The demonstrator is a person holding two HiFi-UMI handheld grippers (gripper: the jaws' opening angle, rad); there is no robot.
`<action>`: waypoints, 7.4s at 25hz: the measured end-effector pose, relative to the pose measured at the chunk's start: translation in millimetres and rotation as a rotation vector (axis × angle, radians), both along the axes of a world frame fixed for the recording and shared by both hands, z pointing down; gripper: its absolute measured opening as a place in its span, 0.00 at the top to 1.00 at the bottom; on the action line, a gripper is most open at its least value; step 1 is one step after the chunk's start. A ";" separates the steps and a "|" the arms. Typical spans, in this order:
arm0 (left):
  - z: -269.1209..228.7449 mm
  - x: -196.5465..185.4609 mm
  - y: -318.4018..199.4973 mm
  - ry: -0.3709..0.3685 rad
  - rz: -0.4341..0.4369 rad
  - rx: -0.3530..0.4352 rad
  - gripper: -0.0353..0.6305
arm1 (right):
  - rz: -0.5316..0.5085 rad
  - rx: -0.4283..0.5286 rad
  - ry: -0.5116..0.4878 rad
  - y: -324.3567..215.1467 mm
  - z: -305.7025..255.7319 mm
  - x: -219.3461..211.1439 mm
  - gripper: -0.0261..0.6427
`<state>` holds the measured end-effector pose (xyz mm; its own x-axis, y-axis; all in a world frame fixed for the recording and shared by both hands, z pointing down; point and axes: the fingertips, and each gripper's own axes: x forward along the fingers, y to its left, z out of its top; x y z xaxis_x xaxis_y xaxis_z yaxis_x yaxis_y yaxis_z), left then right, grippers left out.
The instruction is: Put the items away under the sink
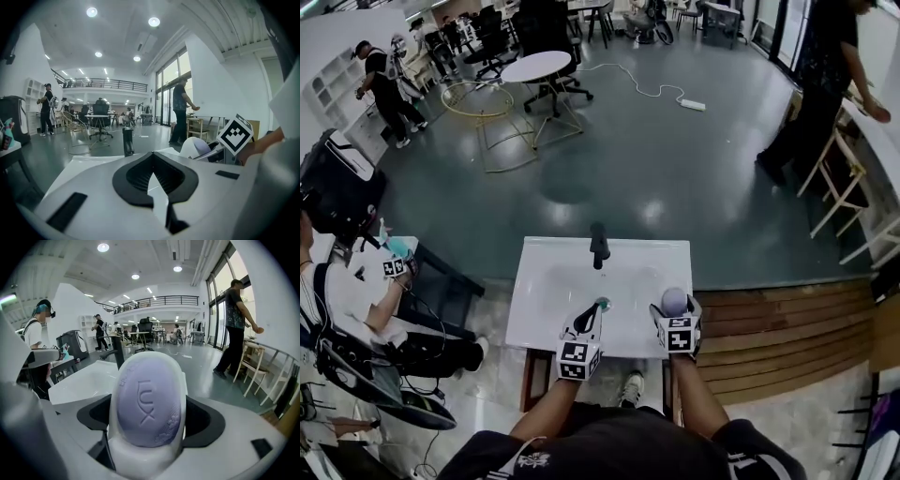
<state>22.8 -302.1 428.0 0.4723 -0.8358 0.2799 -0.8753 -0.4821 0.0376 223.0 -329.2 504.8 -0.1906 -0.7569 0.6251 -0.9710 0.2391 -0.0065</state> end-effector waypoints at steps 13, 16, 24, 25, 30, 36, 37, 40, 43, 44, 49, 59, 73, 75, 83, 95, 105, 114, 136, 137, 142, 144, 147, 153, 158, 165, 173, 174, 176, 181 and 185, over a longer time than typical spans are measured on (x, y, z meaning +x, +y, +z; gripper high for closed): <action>1.5 -67.8 73.9 0.014 0.042 0.019 0.94 | -0.004 0.057 -0.005 81.4 -21.3 -69.2 0.26; -0.1 -91.4 98.4 0.023 0.035 0.028 0.94 | -0.003 0.064 0.002 104.9 -23.8 -87.9 0.26; -21.6 -155.2 169.0 0.016 0.071 0.099 0.94 | 0.021 0.073 0.009 182.7 -20.0 -150.1 0.26; -18.1 -160.3 179.5 0.018 0.082 0.096 0.94 | 0.019 0.069 0.005 194.3 -18.5 -156.5 0.26; -4.2 -177.3 219.0 0.038 0.076 0.070 0.94 | -0.011 0.060 0.003 242.6 -14.2 -176.9 0.26; -0.3 -175.0 244.3 0.063 0.077 0.060 0.94 | -0.041 0.061 0.000 276.1 -19.4 -194.7 0.26; -1.1 -171.9 248.1 0.065 0.083 0.062 0.94 | -0.047 0.060 -0.001 281.4 -21.2 -196.0 0.26; -2.0 -158.0 255.5 0.062 0.097 0.066 0.94 | -0.063 0.059 -0.013 292.9 -25.4 -193.8 0.26; -0.2 -151.3 255.1 0.059 0.094 0.057 0.94 | -0.079 0.056 -0.025 296.7 -26.7 -195.6 0.26; -0.2 -150.6 255.0 0.059 0.092 0.055 0.94 | -0.084 0.052 -0.029 297.8 -26.7 -197.2 0.26; 2.7 -139.0 256.6 0.052 0.080 0.049 0.94 | -0.097 0.056 -0.044 301.7 -26.9 -192.2 0.26; 0.5 -117.3 274.9 0.034 0.020 0.043 0.94 | -0.187 0.067 -0.066 320.7 -31.4 -175.7 0.26; 29.4 -101.3 313.0 0.024 -0.055 0.005 0.94 | -0.349 0.104 -0.039 340.7 -13.5 -162.3 0.26; 33.6 -101.0 312.0 0.022 -0.055 0.003 0.94 | -0.331 0.104 -0.064 336.9 -13.3 -163.9 0.26; 67.9 -108.8 304.7 0.008 -0.050 -0.036 0.94 | -0.197 0.044 -0.062 334.1 34.0 -160.7 0.26; 185.4 -125.4 248.9 0.019 -0.011 -0.085 0.94 | -0.013 0.039 -0.036 279.5 137.1 -153.1 0.26; 313.7 -114.5 198.0 0.087 0.004 -0.057 0.94 | 0.022 0.098 -0.044 240.0 269.9 -138.6 0.26; 440.6 -108.3 147.1 0.065 -0.057 0.050 0.94 | 0.025 0.154 -0.003 208.0 389.4 -122.0 0.26; 483.8 -96.6 135.3 0.023 -0.046 0.147 0.94 | 0.020 0.221 -0.002 182.3 427.7 -136.2 0.26; 480.7 -95.3 134.6 0.014 -0.041 0.154 0.94 | 0.026 0.222 0.006 178.2 424.2 -134.5 0.26; 466.3 -91.8 128.6 0.013 -0.041 0.176 0.94 | 0.037 0.229 0.015 147.9 403.8 -124.0 0.26; 461.5 -90.5 128.9 0.018 -0.039 0.183 0.94 | 0.034 0.214 0.024 134.5 400.1 -121.1 0.26; 458.9 -89.4 128.4 0.018 -0.035 0.189 0.94 | 0.033 0.180 0.027 113.4 398.4 -120.2 0.26; 456.8 -87.3 128.9 0.019 -0.029 0.185 0.94 | 0.054 0.092 -0.003 77.2 403.8 -116.1 0.26; 454.6 -89.8 134.5 0.011 -0.019 0.186 0.94 | 0.076 0.028 -0.010 51.9 413.2 -109.0 0.26; 445.8 -93.5 139.9 -0.020 -0.016 0.227 0.94 | 0.086 -0.018 0.008 30.7 408.1 -109.1 0.26; 441.5 -93.2 145.4 -0.022 -0.003 0.236 0.94 | 0.113 -0.108 0.017 24.4 427.0 -107.0 0.26; 441.2 -93.0 145.5 -0.021 -0.002 0.237 0.94 | 0.116 -0.110 0.017 23.6 427.3 -106.9 0.26; 441.0 -92.5 146.5 -0.017 0.000 0.238 0.94 | 0.119 -0.111 0.020 22.8 427.0 -106.5 0.26; 441.5 -93.5 147.6 -0.003 -0.003 0.232 0.94 | 0.128 -0.113 0.005 24.3 428.5 -107.2 0.26; 440.8 -91.6 149.6 -0.006 0.003 0.233 0.94 | 0.121 -0.090 -0.017 23.7 425.2 -107.6 0.25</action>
<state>-68.8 -152.5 868.8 0.4739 -0.8768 0.0823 -0.8738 -0.4797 -0.0798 115.4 -305.5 930.0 -0.1120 -0.7162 0.6889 -0.9923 0.1177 -0.0389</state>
